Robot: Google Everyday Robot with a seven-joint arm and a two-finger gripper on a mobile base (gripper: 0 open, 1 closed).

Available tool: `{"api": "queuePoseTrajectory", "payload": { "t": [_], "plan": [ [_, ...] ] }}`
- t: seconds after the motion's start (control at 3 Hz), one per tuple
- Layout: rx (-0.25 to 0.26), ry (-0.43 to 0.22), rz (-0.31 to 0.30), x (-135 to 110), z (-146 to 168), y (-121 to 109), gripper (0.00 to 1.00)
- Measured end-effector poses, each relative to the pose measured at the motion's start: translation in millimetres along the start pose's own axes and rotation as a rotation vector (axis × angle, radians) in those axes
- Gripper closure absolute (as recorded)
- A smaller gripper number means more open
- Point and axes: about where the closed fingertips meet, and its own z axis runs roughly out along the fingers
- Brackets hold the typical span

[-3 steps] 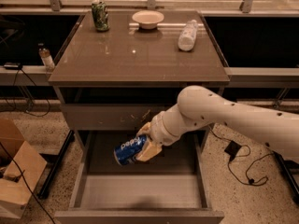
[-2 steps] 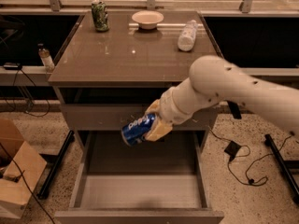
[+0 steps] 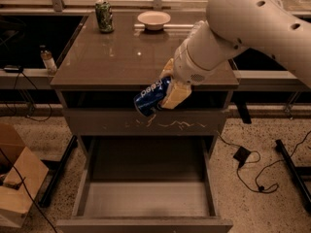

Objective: Pick pepsi can from middle drawer and place on counter

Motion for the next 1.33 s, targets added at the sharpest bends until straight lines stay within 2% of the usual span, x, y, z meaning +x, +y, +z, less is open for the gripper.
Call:
{"api": "queuePoseTrajectory", "payload": {
  "t": [0.33,0.67,1.0,1.33],
  "plan": [
    [0.043,0.013,-0.017,-9,-1,-19,1.0],
    [0.121,-0.023,-0.03,-23,-1,-55,1.0],
    [0.178,-0.093,-0.011,-31,10,-87,1.0],
    [0.202,-0.146,0.053,-28,32,-126,1.0]
  ]
}}
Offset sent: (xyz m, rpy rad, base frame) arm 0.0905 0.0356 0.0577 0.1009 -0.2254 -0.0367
